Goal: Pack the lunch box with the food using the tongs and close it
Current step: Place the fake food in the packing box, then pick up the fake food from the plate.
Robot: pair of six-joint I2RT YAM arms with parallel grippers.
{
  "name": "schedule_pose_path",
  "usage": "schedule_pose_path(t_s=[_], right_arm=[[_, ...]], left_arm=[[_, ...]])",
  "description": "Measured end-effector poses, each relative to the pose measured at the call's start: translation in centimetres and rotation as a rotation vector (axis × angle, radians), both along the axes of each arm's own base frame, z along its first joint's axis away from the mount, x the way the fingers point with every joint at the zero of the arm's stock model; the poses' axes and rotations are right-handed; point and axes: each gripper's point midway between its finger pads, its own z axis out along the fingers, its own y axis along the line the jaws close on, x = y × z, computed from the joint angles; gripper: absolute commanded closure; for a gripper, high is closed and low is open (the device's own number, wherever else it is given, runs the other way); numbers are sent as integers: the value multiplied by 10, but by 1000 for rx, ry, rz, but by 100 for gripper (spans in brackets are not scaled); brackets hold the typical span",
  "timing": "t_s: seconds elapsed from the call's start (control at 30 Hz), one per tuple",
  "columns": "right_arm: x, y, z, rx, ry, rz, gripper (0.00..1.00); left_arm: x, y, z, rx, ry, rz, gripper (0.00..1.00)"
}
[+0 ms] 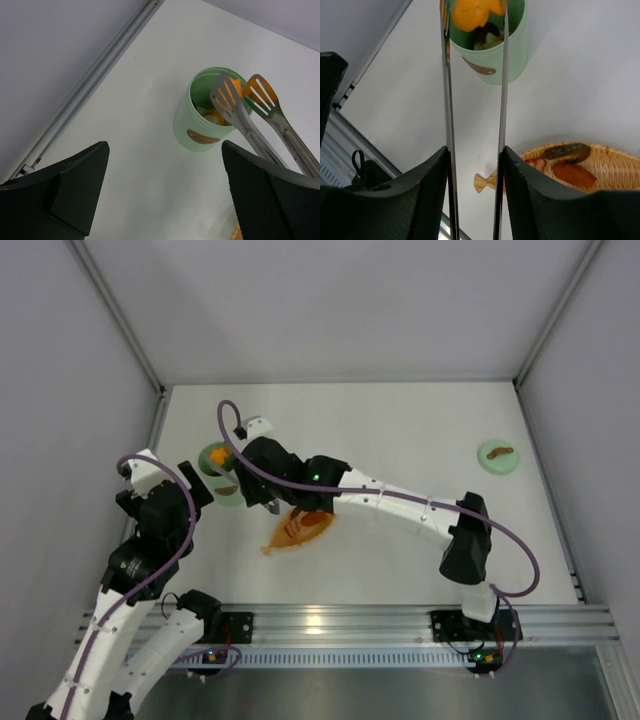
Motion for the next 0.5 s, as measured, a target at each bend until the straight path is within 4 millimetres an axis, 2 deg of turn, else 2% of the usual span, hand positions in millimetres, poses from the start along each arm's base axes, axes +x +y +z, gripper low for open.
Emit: schedule_pose_path(t_s=[0.5], right_arm=[[4, 2, 5, 9, -9, -6, 55]], left_arm=[[0, 0, 0, 0, 0, 0, 1]])
